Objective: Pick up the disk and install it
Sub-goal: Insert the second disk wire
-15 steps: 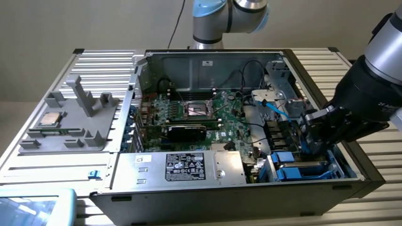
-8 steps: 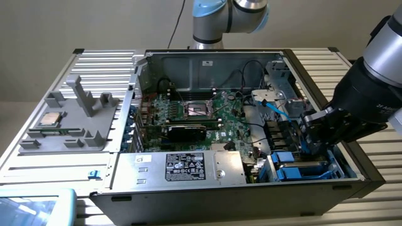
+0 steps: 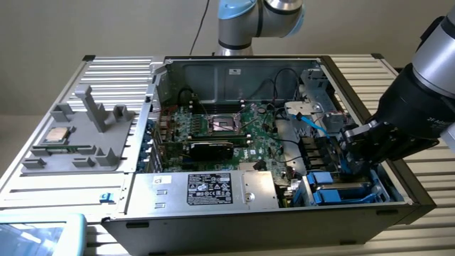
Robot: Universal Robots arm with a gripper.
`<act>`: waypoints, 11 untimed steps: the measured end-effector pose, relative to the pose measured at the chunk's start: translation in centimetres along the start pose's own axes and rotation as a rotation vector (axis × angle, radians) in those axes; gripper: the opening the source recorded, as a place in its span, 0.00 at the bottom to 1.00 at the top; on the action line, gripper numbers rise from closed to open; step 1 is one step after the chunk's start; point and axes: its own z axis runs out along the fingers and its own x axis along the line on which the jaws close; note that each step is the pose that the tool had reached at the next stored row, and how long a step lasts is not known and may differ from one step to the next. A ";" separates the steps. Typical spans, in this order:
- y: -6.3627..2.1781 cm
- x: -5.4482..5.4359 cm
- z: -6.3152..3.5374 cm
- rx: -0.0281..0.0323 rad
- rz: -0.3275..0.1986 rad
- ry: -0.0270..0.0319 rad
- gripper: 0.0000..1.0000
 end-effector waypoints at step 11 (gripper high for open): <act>-1.82 -0.4 -3.21 -0.0402 0.002 0.0008 0.11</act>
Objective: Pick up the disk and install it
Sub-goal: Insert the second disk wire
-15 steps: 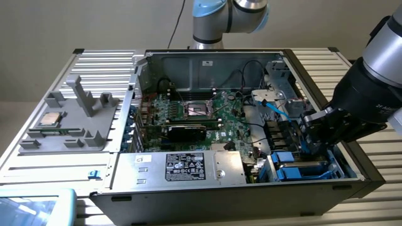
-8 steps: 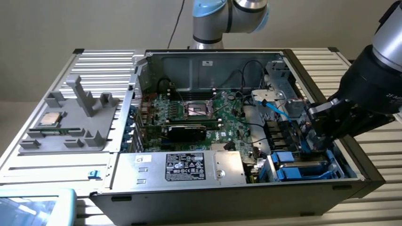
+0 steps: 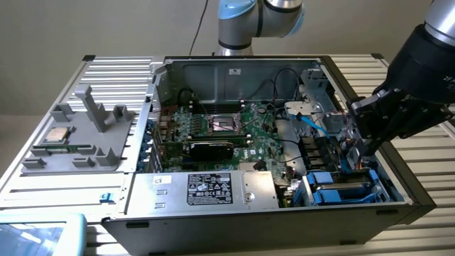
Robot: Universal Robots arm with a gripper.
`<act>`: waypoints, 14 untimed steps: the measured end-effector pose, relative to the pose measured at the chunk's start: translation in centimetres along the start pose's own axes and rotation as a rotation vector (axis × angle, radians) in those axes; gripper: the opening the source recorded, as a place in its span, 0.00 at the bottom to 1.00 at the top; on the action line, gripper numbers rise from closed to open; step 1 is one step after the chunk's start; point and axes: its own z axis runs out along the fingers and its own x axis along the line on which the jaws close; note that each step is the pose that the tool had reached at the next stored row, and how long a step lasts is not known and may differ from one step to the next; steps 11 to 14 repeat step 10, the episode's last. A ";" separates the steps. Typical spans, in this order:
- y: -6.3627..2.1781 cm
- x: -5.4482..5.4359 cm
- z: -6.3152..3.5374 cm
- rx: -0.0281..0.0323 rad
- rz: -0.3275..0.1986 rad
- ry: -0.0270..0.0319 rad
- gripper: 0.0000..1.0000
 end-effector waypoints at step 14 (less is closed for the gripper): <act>-0.21 0.0 0.00 -0.0033 0.000 0.0000 0.11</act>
